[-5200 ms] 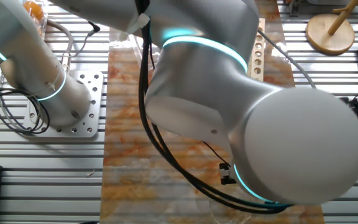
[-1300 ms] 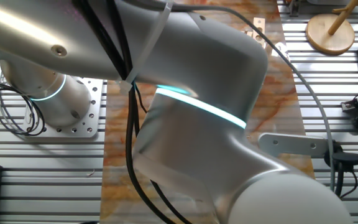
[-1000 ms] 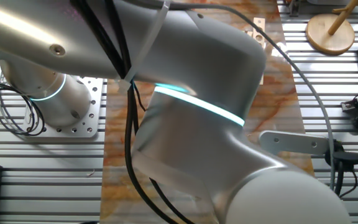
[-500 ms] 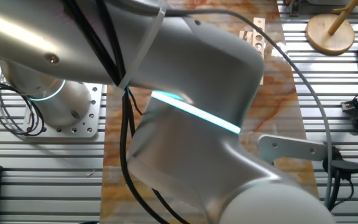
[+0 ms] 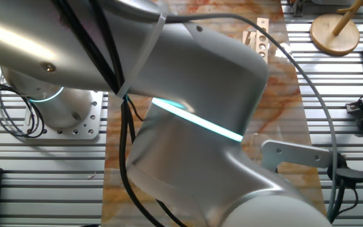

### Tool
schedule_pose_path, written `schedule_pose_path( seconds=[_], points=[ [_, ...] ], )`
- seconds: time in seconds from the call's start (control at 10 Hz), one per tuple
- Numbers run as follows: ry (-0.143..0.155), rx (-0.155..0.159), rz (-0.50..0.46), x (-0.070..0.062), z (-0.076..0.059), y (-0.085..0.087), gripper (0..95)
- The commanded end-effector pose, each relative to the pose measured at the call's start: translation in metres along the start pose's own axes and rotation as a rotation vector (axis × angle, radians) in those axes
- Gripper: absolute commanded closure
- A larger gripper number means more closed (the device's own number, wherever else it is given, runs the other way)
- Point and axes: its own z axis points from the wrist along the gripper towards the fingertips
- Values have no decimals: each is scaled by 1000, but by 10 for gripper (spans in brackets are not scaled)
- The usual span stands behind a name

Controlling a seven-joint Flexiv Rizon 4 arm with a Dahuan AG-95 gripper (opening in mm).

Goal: Pour out the test tube

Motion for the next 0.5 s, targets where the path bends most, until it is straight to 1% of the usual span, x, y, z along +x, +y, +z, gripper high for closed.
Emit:
schedule_pose_path(
  seconds=[0.1, 0.2, 0.5],
  points=[
    [-9, 2, 10, -1, 0, 0, 950],
    [-16, 3, 17, -1, 0, 0, 950],
    [-25, 9, 23, -1, -1, 0, 950]
  ],
)
